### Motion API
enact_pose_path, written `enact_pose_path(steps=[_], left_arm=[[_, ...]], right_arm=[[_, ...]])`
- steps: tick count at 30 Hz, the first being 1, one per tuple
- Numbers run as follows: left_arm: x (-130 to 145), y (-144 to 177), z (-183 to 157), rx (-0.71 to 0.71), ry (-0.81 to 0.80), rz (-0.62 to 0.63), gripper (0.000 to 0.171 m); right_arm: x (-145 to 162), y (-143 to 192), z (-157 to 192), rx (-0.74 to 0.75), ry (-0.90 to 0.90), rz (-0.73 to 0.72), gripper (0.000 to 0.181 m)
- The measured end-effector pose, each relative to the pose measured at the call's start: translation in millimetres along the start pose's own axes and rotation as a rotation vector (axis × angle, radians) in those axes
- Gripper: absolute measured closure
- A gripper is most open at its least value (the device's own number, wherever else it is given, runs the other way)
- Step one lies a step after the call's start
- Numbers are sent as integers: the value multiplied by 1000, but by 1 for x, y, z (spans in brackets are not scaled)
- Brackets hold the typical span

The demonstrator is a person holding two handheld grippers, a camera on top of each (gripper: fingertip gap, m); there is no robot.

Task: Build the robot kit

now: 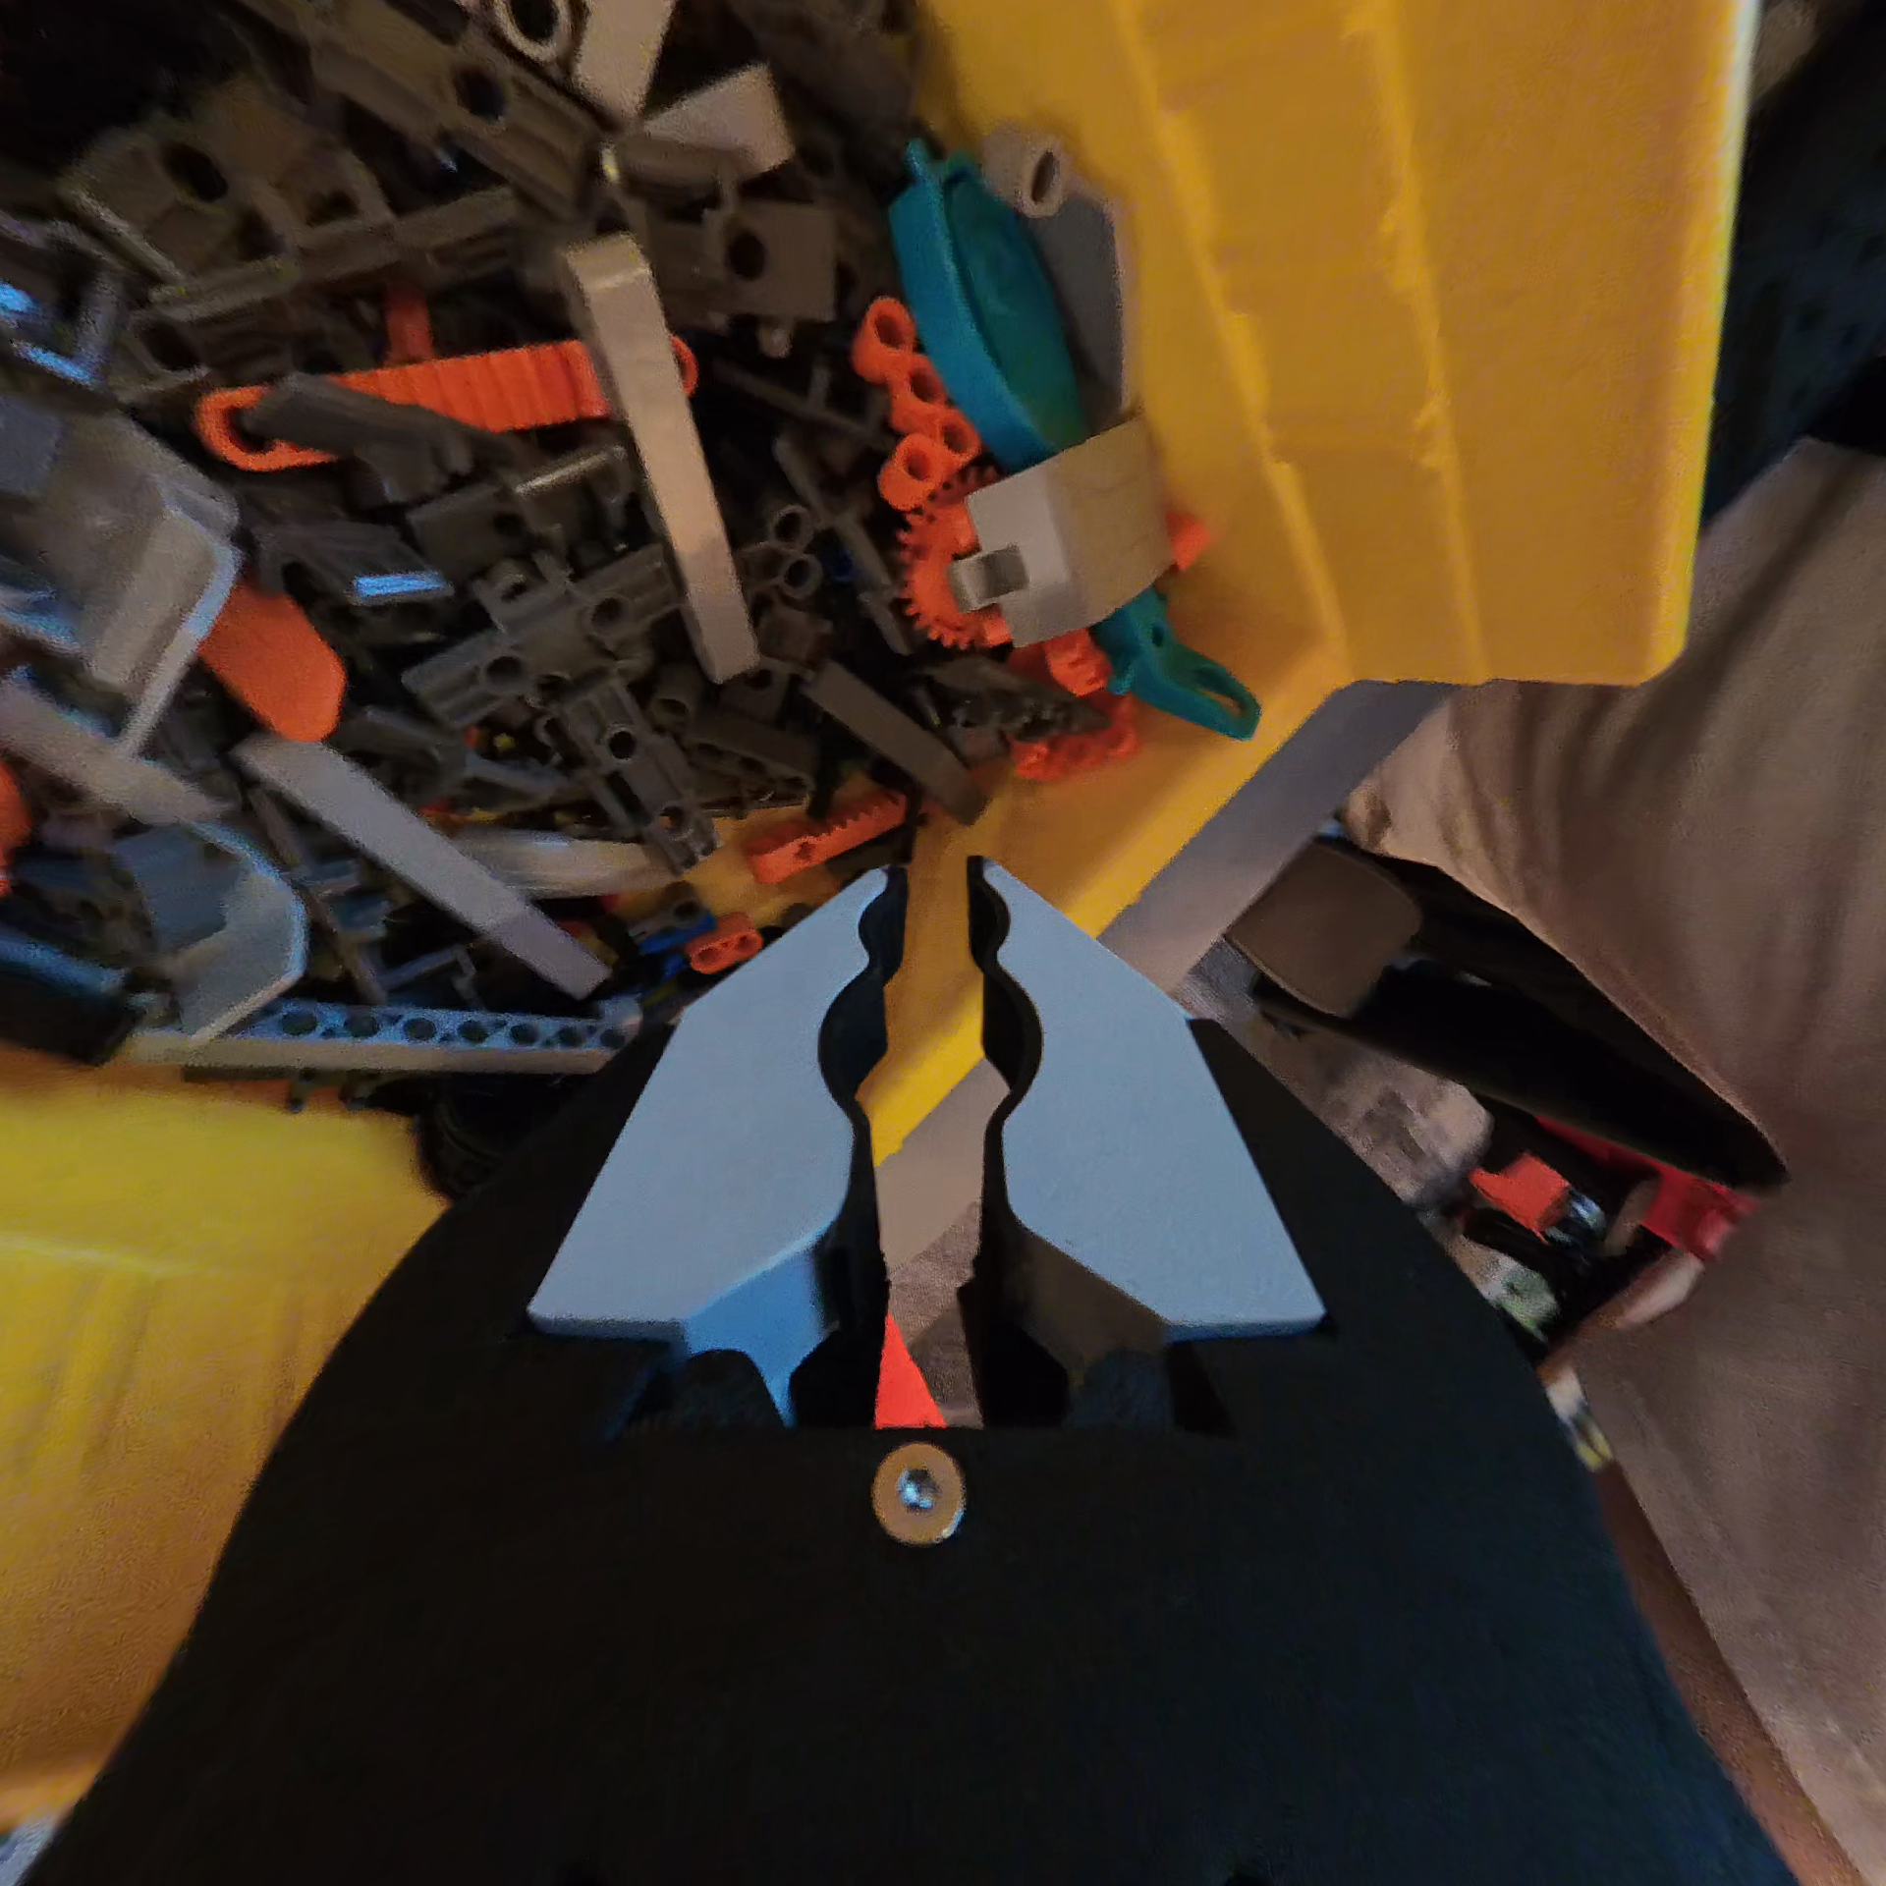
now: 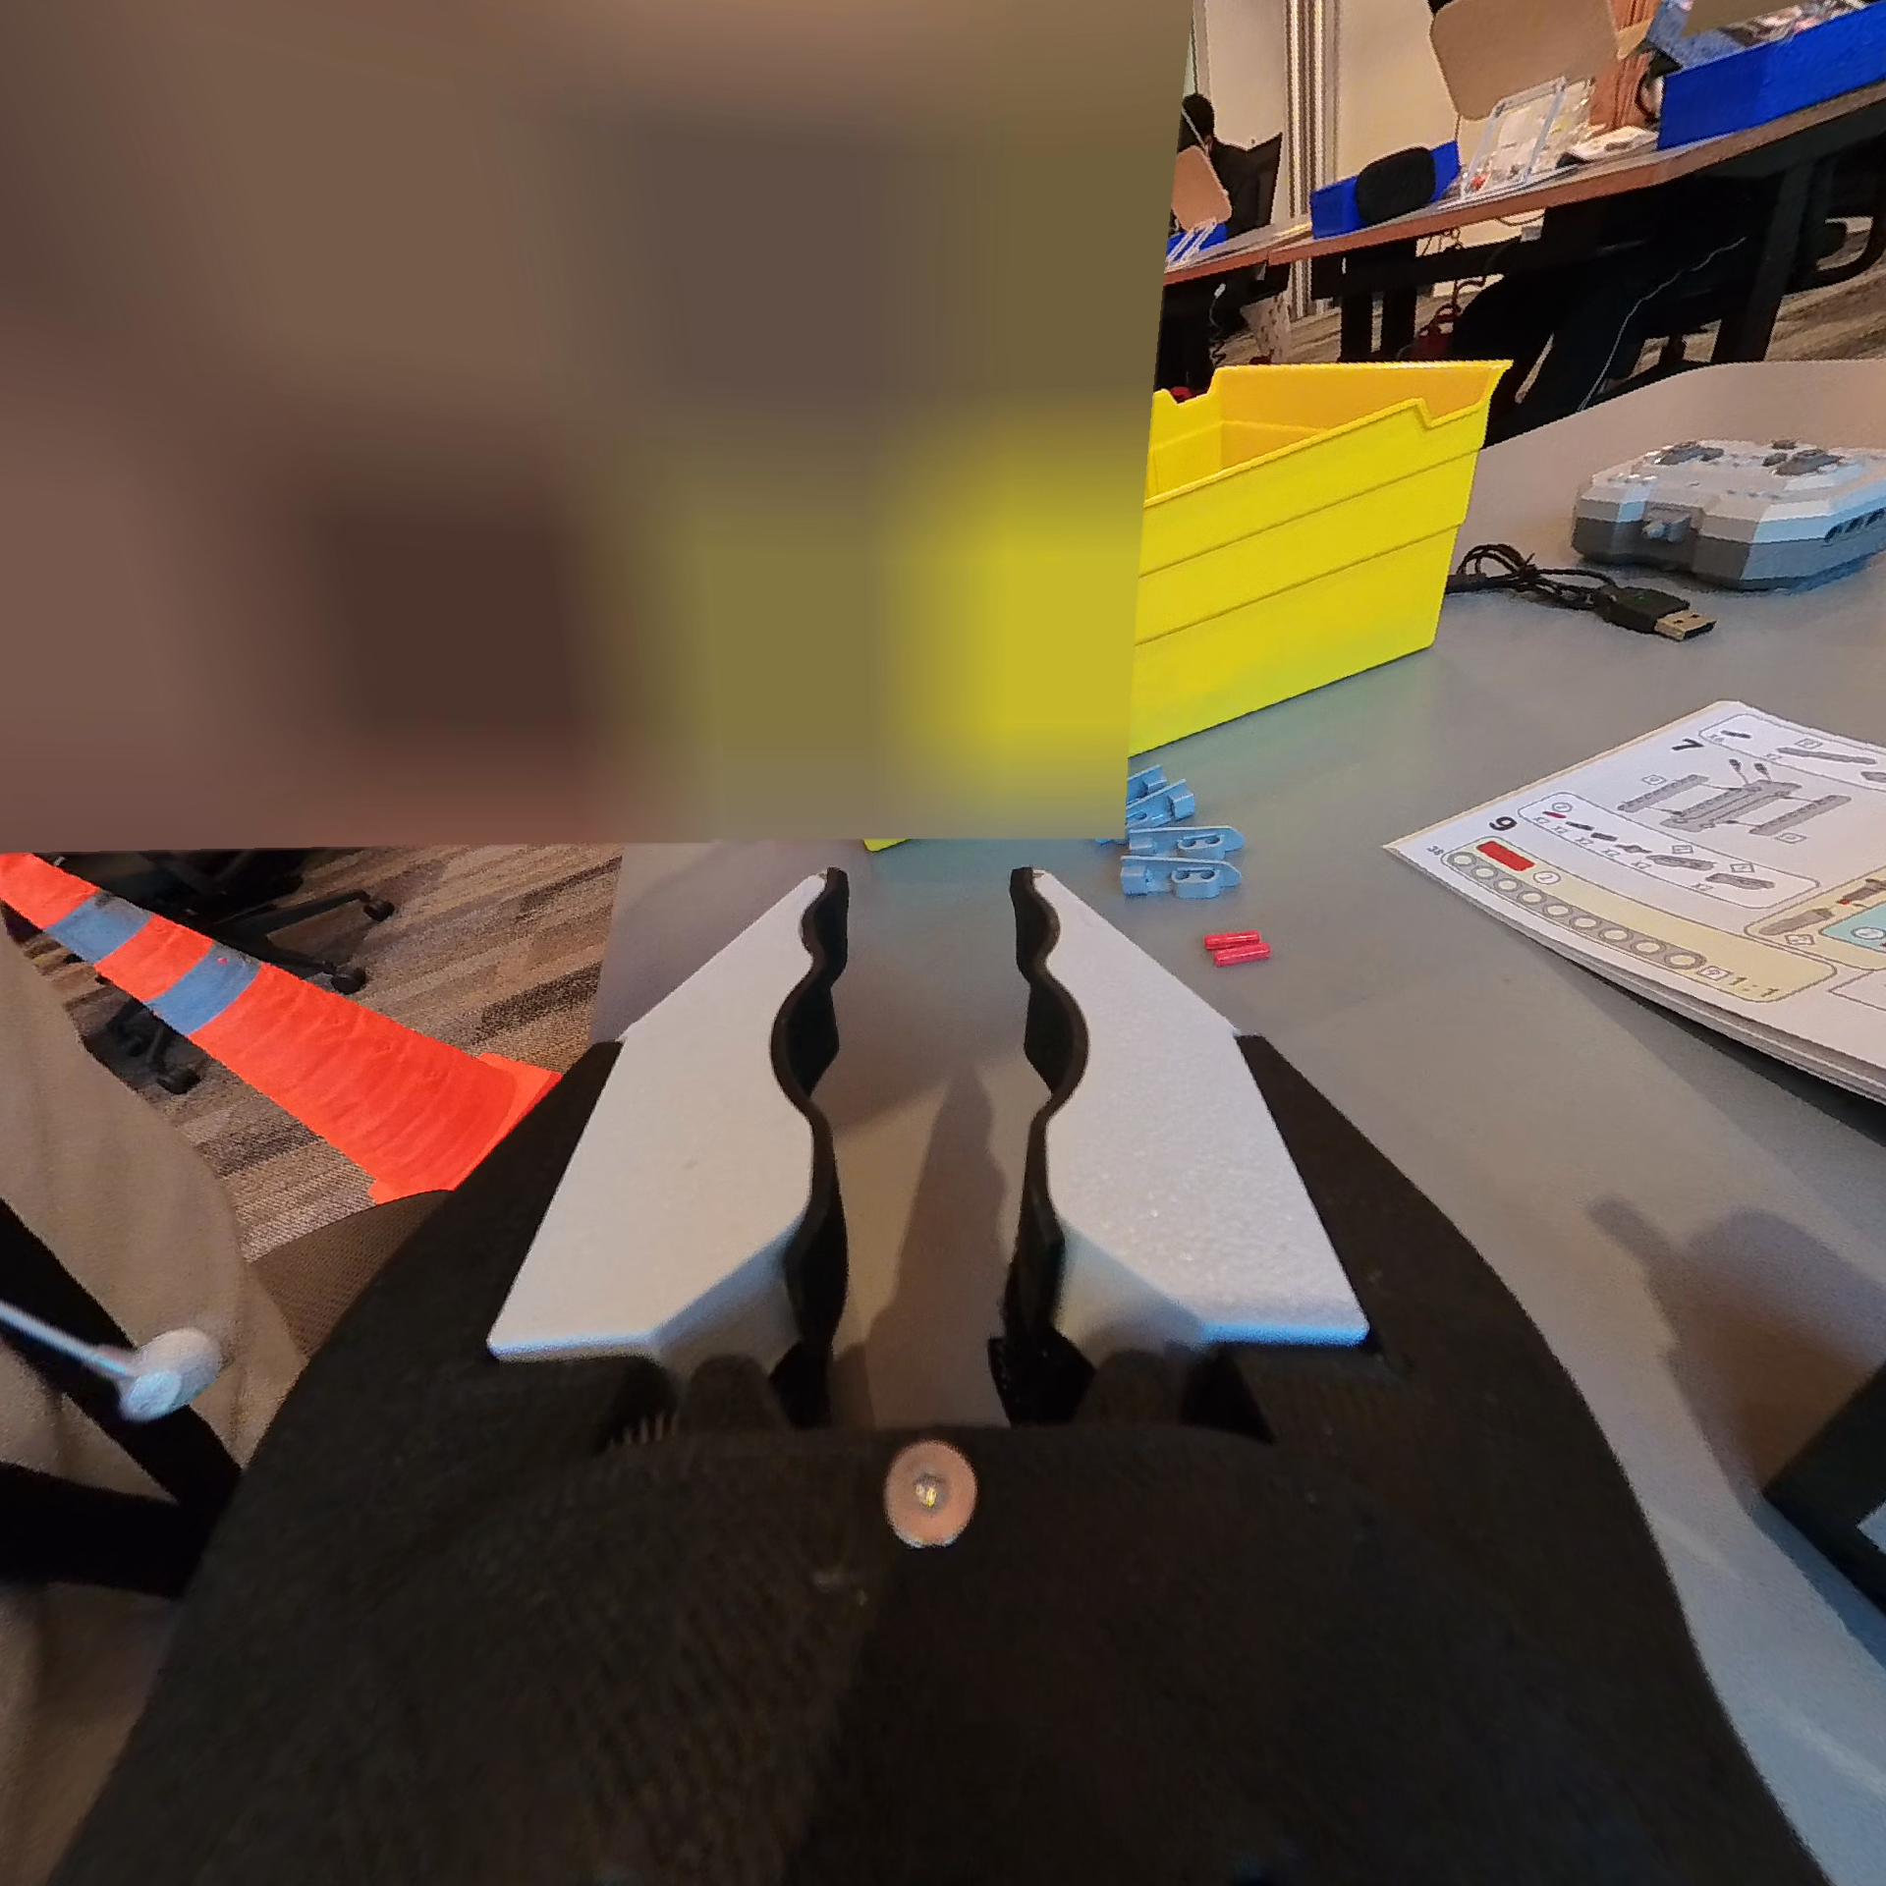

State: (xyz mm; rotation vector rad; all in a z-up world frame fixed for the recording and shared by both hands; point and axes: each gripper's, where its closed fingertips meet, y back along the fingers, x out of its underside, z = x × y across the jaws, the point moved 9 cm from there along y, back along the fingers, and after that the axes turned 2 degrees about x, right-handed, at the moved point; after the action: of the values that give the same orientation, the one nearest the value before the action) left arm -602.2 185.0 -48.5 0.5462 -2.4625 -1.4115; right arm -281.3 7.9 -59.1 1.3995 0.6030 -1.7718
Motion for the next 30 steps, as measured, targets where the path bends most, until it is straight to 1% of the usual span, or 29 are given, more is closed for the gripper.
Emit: enact_pose_path(steps=[2, 3, 4, 6, 8, 10, 12, 13, 14, 16, 18, 22, 27, 30], left_arm=[[-1, -5, 2, 129, 4, 22, 149], [-1, -6, 3, 162, 13, 27, 148], [-2, -6, 6, 162, 17, 38, 143], [-4, -4, 11, 102, -30, 57, 150], [-5, -1, 11, 10, -143, 74, 164], [-2, -1, 10, -80, -275, 124, 167], [4, -4, 10, -120, -353, 206, 168], [5, -6, 9, -108, -370, 238, 165], [5, -9, 7, -89, -379, 257, 166], [2, -15, 3, -70, -419, 269, 171], [0, -20, 1, -108, -477, 297, 171], [0, -26, 0, -187, -542, 365, 171], [-2, -31, -5, -232, -579, 380, 171], [-2, -32, -8, -290, -613, 381, 171]], right_arm=[[0, 0, -1, -1, -8, 1, 149], [0, 0, -1, 0, -10, 1, 149], [0, 0, -1, 0, -12, 0, 149], [1, -1, -2, -2, -16, 4, 149], [1, -1, -2, -2, -18, 3, 149], [1, -1, -2, -5, -21, 4, 149], [1, -1, -2, -7, -22, 5, 149], [1, -1, -2, -8, -21, 4, 150], [1, -1, -2, -8, -20, 4, 149], [1, -1, -2, -11, -20, 5, 149], [1, -1, -2, -13, -21, 4, 149], [0, -1, -1, -15, -18, 2, 149], [0, 0, 0, -19, -13, -3, 149], [-1, 1, 0, -19, -12, -6, 149]])
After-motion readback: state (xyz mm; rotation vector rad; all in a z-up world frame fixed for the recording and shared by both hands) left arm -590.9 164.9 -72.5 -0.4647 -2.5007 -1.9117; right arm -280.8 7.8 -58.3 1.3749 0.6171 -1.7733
